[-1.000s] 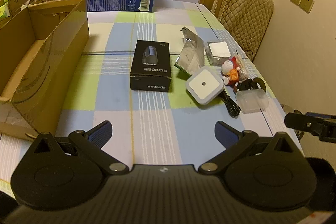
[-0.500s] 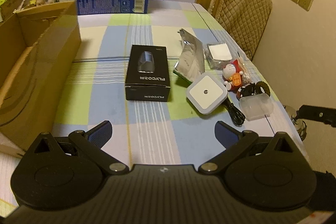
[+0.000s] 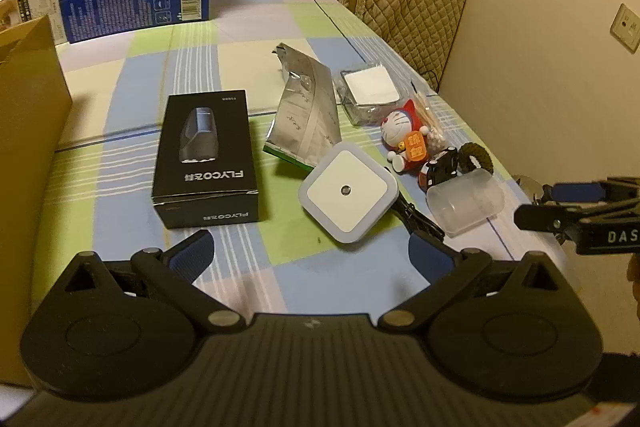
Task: Organize objects
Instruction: 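Grasp the white square night light with the left tool while the right tool grasps the clear plastic cup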
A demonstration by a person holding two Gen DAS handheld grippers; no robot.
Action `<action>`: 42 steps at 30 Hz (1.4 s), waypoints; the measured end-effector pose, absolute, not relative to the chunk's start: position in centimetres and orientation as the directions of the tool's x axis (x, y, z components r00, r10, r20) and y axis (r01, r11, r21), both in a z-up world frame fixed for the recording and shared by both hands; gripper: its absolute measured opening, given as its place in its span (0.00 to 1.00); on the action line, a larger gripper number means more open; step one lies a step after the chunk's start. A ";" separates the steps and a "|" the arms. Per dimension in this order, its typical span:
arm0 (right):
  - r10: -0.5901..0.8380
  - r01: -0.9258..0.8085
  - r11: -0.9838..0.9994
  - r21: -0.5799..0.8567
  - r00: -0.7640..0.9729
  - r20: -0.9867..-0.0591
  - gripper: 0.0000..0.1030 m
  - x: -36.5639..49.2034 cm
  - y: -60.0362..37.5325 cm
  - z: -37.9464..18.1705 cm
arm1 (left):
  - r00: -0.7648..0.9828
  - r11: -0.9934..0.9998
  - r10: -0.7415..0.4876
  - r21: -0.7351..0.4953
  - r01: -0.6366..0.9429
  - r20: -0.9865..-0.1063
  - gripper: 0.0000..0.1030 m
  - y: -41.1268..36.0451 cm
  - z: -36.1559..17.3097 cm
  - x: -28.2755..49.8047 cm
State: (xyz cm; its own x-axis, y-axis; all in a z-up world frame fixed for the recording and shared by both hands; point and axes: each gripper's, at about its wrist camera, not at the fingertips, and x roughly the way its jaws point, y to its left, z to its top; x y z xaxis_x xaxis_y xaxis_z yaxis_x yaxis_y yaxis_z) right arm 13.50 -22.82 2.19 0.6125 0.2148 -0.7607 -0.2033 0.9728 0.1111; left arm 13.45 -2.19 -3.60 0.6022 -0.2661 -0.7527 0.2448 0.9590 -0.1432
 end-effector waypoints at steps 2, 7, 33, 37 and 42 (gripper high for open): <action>0.209 -0.206 0.973 0.101 0.612 -0.763 0.80 14.1 -22.6 1.6 | 0.601 0.959 -0.267 -0.145 0.245 -0.753 0.99 -2.3 -3.9 13.8; 0.196 -0.229 0.971 0.071 0.586 -0.786 0.80 15.9 -21.1 -0.1 | 0.593 0.955 -0.273 -0.140 0.260 -0.758 0.99 -2.6 -4.7 14.7; 0.184 -0.261 0.965 0.031 0.585 -0.790 0.66 17.5 -20.9 -2.4 | 0.564 0.843 -0.391 -0.036 0.537 -0.727 0.88 -5.6 -6.5 18.1; 0.189 -0.263 0.964 0.035 0.586 -0.788 0.66 17.5 -21.0 -2.3 | 0.537 0.810 -0.413 -0.027 0.586 -0.736 0.85 -6.4 -7.0 19.3; 0.191 -0.259 0.965 0.042 0.584 -0.789 0.66 17.4 -21.2 -2.2 | 0.488 0.804 -0.418 -0.063 0.591 -0.766 0.66 -6.5 -7.8 19.7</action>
State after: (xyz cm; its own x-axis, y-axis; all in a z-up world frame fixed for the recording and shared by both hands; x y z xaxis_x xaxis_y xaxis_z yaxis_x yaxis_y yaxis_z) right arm 17.36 -21.15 -2.22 0.5845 0.1911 -0.7886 -0.2592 0.9649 0.0417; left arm 19.74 -6.49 -7.79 0.4877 -0.4185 -0.7661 0.5909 0.8042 -0.0631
